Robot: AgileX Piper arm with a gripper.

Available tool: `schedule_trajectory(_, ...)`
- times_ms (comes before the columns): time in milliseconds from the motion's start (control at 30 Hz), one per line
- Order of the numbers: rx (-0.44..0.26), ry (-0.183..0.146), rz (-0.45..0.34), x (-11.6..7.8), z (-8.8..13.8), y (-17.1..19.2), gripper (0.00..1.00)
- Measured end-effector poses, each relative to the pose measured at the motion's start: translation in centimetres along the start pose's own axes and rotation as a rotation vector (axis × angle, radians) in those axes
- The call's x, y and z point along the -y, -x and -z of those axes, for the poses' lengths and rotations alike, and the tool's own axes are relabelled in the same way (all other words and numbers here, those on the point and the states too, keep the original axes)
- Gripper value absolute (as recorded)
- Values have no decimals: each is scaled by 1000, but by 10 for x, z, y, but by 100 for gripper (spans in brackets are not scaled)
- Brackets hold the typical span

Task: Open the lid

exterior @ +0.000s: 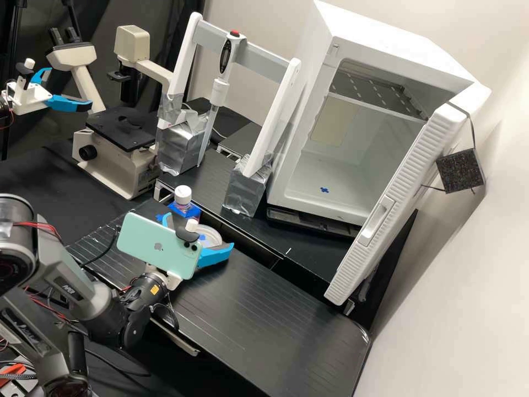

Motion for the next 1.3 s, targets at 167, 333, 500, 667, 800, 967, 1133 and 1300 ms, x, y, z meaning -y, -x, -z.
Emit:
schedule_trajectory(167, 16, -7, -20, -1, -2, -1, 100)
schedule_trajectory(333, 22, -4, -28, -2, -3, 0, 0)
schedule_trajectory(500, 26, -2, -34, -3, -4, 0, 0)
schedule_trajectory(667, 26, -2, -34, -3, -4, 0, 0)
schedule_trajectory(800, 24, 1, -37, -4, -3, 0, 0)
schedule_trajectory(967, 18, 8, -35, -4, -2, 1, 0)
schedule_trajectory(1133, 17, 8, -34, -3, -2, 1, 0)
schedule_trajectory(1300, 15, 10, -29, -3, -1, 1, 0)
